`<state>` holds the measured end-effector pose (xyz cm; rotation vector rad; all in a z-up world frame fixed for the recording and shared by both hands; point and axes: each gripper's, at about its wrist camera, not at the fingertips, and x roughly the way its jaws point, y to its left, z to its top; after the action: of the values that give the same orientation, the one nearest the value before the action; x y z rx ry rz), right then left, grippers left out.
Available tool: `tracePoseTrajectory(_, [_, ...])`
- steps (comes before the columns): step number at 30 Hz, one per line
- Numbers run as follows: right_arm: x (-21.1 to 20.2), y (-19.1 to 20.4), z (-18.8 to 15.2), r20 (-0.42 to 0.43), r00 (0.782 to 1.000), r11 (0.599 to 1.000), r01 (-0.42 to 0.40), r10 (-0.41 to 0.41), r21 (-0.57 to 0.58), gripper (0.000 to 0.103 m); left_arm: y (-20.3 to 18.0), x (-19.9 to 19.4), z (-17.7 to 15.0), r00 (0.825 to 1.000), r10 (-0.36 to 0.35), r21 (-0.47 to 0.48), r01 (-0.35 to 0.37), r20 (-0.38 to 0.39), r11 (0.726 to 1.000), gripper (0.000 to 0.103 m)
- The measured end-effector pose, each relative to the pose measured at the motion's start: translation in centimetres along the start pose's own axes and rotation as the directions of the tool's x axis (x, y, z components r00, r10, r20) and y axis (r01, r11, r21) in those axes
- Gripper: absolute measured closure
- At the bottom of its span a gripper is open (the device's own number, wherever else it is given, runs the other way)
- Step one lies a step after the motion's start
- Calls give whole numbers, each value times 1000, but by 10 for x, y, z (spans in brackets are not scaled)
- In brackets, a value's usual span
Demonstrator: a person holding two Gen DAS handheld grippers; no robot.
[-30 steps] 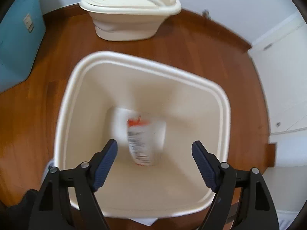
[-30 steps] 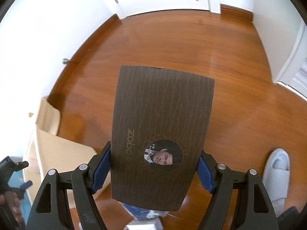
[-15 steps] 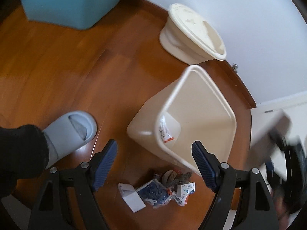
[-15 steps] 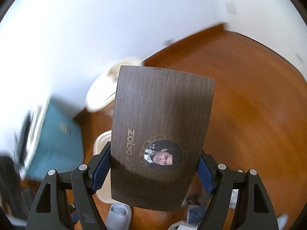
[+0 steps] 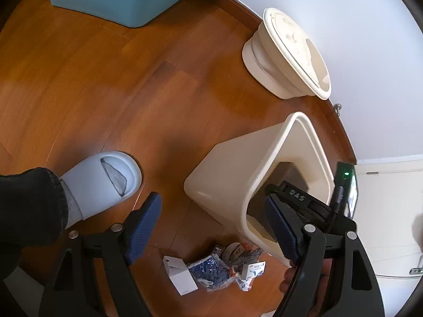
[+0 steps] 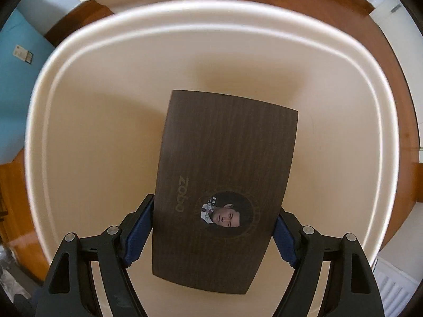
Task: Collect trash
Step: 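Carry the brown box into the wastebasket with the right gripper while the left drops a wrapper there, then grasp the white paper box from the pile with the right gripper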
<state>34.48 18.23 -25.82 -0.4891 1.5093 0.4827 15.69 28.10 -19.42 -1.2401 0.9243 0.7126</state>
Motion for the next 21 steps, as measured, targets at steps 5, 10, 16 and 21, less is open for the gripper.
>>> tracePoseTrajectory(5, [-19, -18, -8, 28, 998, 998, -54, 54, 21, 20, -2, 3, -6, 1000, 23, 25, -22, -4, 999, 24])
tracePoseTrajectory(10, [-104, -63, -48, 292, 936, 972, -225, 196, 71, 20, -6, -9, -16, 998, 20, 80, -25, 61, 996, 24])
tracePoseTrajectory(16, [-121, -179, -176, 503, 864, 903, -214, -3, 373, 14, -9, 3, -62, 997, 66, 166, -71, 39, 984, 24])
tracePoseTrajectory(21, [10, -217, -286, 316, 945, 718, -278, 84, 638, 14, 0, 40, -101, 985, 171, 280, -158, -21, 947, 24])
